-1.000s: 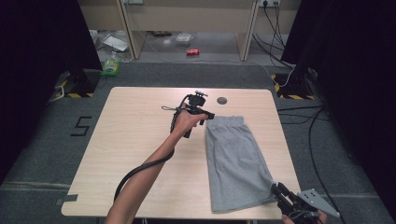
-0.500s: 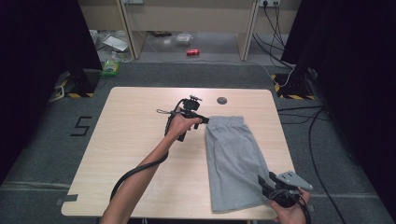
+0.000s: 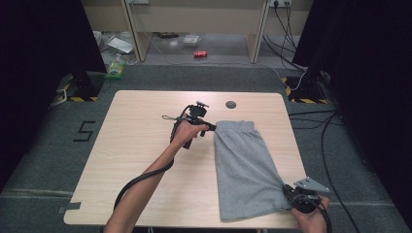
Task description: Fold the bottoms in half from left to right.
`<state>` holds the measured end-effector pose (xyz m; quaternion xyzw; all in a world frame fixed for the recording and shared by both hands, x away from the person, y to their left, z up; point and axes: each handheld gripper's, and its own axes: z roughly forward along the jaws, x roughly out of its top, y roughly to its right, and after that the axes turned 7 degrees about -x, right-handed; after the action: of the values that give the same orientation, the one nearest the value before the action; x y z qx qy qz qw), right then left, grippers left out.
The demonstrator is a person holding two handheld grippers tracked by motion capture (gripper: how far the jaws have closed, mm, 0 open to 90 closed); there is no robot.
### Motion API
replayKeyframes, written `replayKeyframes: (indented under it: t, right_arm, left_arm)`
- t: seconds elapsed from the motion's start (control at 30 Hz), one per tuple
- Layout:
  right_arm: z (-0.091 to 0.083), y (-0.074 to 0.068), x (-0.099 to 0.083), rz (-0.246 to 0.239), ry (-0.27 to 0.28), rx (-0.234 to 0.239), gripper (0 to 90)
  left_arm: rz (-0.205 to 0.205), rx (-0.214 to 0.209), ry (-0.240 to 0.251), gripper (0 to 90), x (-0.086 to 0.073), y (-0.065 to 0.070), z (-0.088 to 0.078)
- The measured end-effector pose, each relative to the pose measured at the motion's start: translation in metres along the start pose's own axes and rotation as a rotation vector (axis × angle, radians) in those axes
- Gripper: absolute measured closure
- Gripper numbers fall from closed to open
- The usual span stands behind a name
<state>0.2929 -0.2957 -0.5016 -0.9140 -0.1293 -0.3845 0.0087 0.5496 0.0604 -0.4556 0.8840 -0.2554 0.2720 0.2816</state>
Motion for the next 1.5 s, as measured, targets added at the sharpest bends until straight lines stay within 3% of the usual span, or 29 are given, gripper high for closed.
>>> replayKeyframes:
  t: [0.03, 0.1, 0.2, 0.3, 0.4, 0.63, 0.8, 0.93, 1.03, 1.1, 1.2, 1.3, 1.5]
  right_arm:
    - [0.000, 0.000, 0.001, 0.005, 0.008, -0.001, 71.8]
    - [-0.007, 0.003, 0.010, 0.044, 0.049, -0.007, 63.3]
    - [-0.010, 0.006, 0.028, 0.054, 0.099, -0.007, 57.2]
    - [0.003, 0.002, 0.051, 0.049, 0.096, 0.017, 56.5]
    - [0.025, -0.002, 0.070, 0.016, 0.076, 0.026, 57.6]
    - [0.063, -0.004, 0.092, 0.022, 0.033, 0.032, 61.4]
    - [0.082, -0.002, 0.095, -0.002, -0.010, 0.023, 81.4]
    - [0.080, 0.005, 0.099, 0.002, 0.011, -0.013, 86.7]
    - [0.080, 0.012, 0.102, 0.029, 0.030, -0.007, 86.3]
    - [0.084, 0.011, 0.099, 0.027, 0.011, -0.001, 81.7]
    - [0.083, 0.009, 0.097, 0.033, 0.003, -0.038, 69.6]
    - [0.070, 0.007, 0.101, 0.054, 0.046, -0.039, 61.6]
    - [0.053, -0.015, 0.102, 0.013, 0.098, 0.007, 56.1]
  left_arm:
    - [0.001, -0.001, -0.003, 56.1, 0.000, 0.000, 0.001]
    - [-0.003, 0.000, -0.005, 55.7, -0.001, -0.001, 0.002]
    - [-0.001, -0.002, -0.016, 55.4, -0.002, -0.001, 0.005]
    - [0.004, -0.007, -0.020, 55.2, -0.003, 0.001, 0.006]
    - [0.008, -0.010, -0.022, 55.0, -0.003, 0.002, 0.005]
    - [0.000, -0.015, -0.027, 54.5, -0.008, -0.002, 0.007]
    - [-0.005, -0.019, -0.032, 53.8, -0.012, -0.003, 0.011]
    - [-0.011, -0.020, -0.034, 53.4, -0.014, -0.004, 0.014]
    - [-0.012, -0.022, -0.036, 53.0, -0.015, -0.003, 0.016]
    - [-0.011, -0.022, -0.036, 52.8, -0.014, -0.002, 0.017]
    - [-0.014, -0.023, -0.033, 52.4, -0.014, 0.000, 0.020]
    - [-0.014, -0.024, -0.033, 52.2, -0.014, 0.001, 0.024]
    - [-0.013, -0.020, -0.039, 53.1, -0.014, 0.005, 0.031]
